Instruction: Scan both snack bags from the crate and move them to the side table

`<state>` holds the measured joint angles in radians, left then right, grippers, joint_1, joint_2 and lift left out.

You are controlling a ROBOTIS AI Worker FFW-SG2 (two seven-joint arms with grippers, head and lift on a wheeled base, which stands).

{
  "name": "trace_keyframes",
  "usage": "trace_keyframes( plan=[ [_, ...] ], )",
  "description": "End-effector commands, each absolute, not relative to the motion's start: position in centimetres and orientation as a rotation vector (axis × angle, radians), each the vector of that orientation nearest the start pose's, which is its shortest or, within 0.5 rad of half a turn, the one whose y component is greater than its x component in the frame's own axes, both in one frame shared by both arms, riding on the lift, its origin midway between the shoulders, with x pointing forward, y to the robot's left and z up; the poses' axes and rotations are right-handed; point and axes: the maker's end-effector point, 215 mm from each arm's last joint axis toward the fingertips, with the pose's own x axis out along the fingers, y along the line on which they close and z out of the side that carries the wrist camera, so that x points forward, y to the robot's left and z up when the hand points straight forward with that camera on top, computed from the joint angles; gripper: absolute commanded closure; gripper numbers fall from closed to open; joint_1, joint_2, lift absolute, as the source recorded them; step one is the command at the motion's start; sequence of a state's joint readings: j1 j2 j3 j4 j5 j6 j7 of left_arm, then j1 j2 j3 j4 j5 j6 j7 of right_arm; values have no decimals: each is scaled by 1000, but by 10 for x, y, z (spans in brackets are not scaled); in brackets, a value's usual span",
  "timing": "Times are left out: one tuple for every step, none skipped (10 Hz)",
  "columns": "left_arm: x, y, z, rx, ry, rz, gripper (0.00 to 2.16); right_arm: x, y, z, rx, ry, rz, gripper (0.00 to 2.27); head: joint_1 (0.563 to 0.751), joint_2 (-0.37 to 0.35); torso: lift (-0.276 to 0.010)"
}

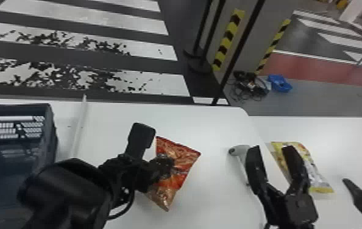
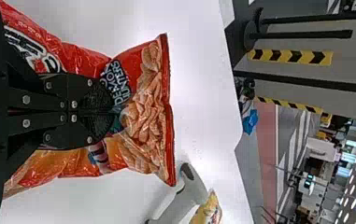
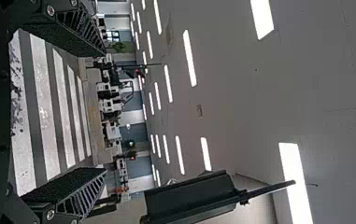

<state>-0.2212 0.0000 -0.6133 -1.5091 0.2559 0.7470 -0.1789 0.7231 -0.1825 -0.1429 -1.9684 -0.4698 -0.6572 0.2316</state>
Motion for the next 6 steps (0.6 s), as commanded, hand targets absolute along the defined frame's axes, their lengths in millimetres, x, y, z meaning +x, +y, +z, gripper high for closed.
trace_keyframes(
  plan=[
    [471,-134,-472,3,667,-831,2142,345,-322,-253,148,-375,61,117,695,-350,-95],
    [471,-134,-472,-1,667,-828,2037,345,-322,-253,145,-375,61,117,695,-350,-95],
    [479,-135,-465,-5,625,-789,1457,345,-323,-253,146,-375,59,117,695,-350,-95],
    [478,-135,-463,2,623,-789,43,345,-322,-253,144,-374,60,117,695,-350,-95],
    [476,-135,-464,0,623,-790,-2,345,-323,-253,146,-373,59,117,695,-350,-95],
    [473,-137,-463,-3,624,-795,22,345,-322,-253,144,-373,60,117,695,-350,-95]
  ],
)
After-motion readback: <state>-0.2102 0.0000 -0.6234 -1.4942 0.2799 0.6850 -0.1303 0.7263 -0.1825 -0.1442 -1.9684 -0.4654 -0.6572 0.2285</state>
